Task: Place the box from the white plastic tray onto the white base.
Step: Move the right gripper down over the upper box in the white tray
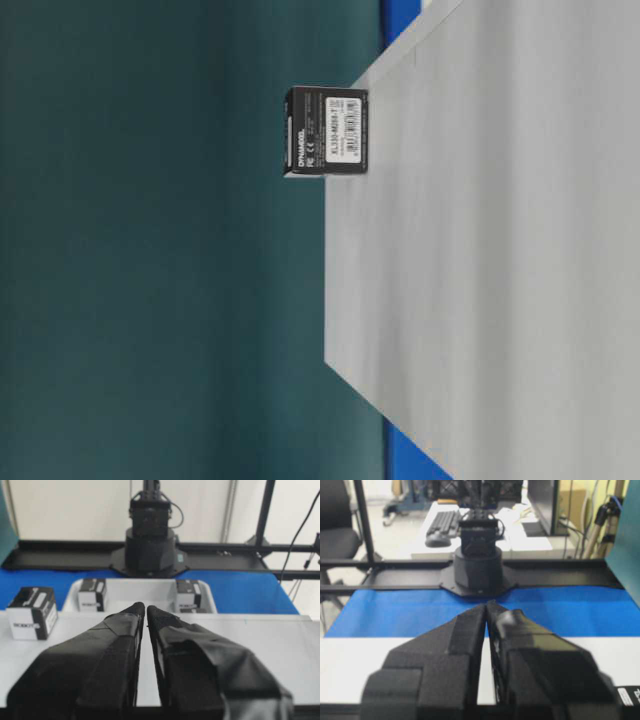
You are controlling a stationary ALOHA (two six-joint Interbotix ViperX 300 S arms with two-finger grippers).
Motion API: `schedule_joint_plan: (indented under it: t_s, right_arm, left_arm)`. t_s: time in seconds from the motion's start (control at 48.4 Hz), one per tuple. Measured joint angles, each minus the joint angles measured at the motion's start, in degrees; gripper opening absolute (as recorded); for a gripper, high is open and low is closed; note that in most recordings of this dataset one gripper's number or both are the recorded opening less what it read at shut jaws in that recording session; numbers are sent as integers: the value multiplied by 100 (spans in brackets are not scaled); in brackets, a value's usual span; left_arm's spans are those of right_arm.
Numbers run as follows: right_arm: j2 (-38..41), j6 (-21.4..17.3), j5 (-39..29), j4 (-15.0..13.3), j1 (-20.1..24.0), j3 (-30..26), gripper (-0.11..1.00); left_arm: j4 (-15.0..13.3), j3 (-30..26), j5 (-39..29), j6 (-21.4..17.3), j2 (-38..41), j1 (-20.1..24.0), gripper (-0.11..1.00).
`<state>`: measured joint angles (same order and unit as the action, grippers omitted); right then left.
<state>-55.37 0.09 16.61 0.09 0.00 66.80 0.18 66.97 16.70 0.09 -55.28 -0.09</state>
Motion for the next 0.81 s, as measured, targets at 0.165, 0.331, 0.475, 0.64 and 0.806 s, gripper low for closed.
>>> schedule_joint_plan:
  t_s: [0.165, 0.331, 0.475, 0.64, 0.806]
  right_arm:
    - [-35, -132, -765, 378, -185, -149, -4]
    - [-105, -193, -2936, 527, -563, -721, -4]
    - [-79, -202, -5019, 527, -967, -1406, -4]
    - [44, -202, -6899, 527, -1354, -1986, -4]
    - [281, -176, -7980, 290, -1600, -2276, -4]
  left_arm:
    - [53, -35, -378, 88, 62, 0, -5]
    - [62, -149, -563, 88, 62, 0, -7]
    - [62, -229, -791, 114, 70, 0, -7]
    - [62, -325, -1107, 220, 79, -9, -7]
    - [62, -360, -1327, 237, 79, -18, -7]
